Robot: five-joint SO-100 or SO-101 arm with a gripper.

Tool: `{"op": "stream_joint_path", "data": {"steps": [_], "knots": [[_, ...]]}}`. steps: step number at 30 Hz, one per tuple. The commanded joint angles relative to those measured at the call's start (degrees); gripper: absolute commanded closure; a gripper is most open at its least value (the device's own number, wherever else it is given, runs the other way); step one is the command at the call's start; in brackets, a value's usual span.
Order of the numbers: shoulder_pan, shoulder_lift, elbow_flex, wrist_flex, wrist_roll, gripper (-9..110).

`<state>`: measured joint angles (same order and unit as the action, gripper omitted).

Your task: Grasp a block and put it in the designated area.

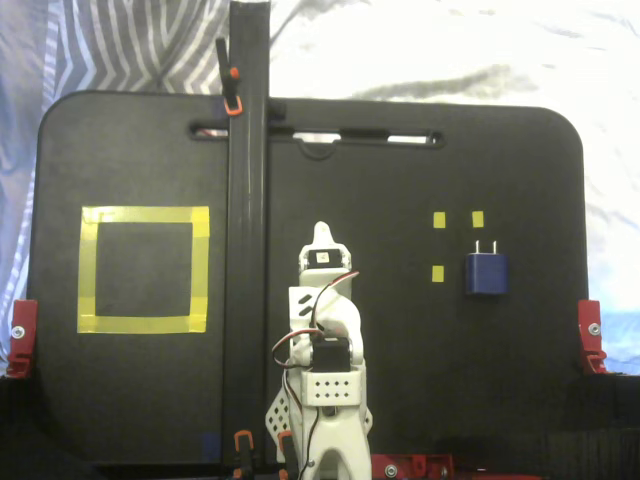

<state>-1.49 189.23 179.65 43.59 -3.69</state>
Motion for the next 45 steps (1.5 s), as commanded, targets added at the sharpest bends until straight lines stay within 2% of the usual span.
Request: {"op": "stream_joint_path", "data": {"steps": [1, 16, 22, 26, 36, 45], "knots": [[0.26, 0.44, 0.44, 0.09, 0.18, 102], [-0.35, 0.44, 0.44, 0.09, -0.35, 101], [-0.09, 0.44, -1.32, 1.32, -7.82, 101], [0.18, -1.32, -8.88, 5.54, -12.04, 101], [-0.62, -21.36, -33.13, 10.28, -21.53, 101], [-0.35, -37.18, -45.62, 12.39, -39.73, 100]]}}
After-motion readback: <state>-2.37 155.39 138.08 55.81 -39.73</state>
